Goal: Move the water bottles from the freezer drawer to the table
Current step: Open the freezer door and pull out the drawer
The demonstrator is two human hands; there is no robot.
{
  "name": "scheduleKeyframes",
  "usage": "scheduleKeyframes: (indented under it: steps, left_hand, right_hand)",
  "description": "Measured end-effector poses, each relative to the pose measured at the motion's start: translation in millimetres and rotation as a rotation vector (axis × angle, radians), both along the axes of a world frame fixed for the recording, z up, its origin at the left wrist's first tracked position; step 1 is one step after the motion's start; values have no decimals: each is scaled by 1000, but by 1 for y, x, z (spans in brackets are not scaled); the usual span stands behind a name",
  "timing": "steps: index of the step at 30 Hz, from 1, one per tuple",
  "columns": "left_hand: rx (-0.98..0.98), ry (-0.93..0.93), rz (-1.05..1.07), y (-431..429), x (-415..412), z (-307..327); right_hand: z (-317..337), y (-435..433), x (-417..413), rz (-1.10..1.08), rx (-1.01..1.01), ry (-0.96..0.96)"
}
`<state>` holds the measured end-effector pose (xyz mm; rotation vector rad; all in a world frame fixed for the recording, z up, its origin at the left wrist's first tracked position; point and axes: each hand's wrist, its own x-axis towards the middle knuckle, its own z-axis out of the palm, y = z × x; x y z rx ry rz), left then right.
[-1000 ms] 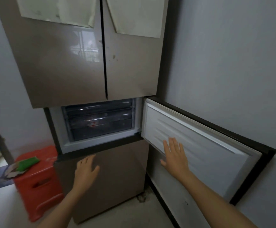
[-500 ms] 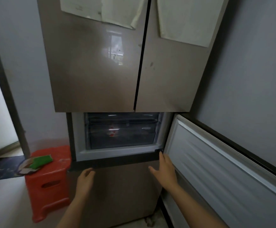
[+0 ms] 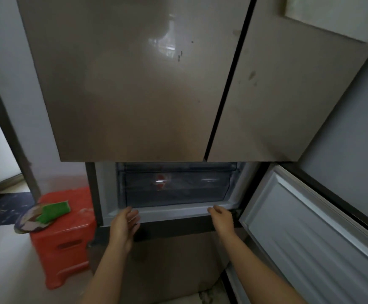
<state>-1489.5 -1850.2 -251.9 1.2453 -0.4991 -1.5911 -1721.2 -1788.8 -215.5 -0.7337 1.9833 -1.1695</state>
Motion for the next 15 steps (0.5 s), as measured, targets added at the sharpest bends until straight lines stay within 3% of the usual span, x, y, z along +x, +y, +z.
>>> scheduleKeyframes:
  steps: [10,15]
  left_hand:
    - [36,348,111,-61,-35,21]
    - [18,413,211,-80,-41,24]
  right_hand:
    - [1,-86,-32,-151,-170,-555]
    - [6,-121,-56,-213,-231,-860]
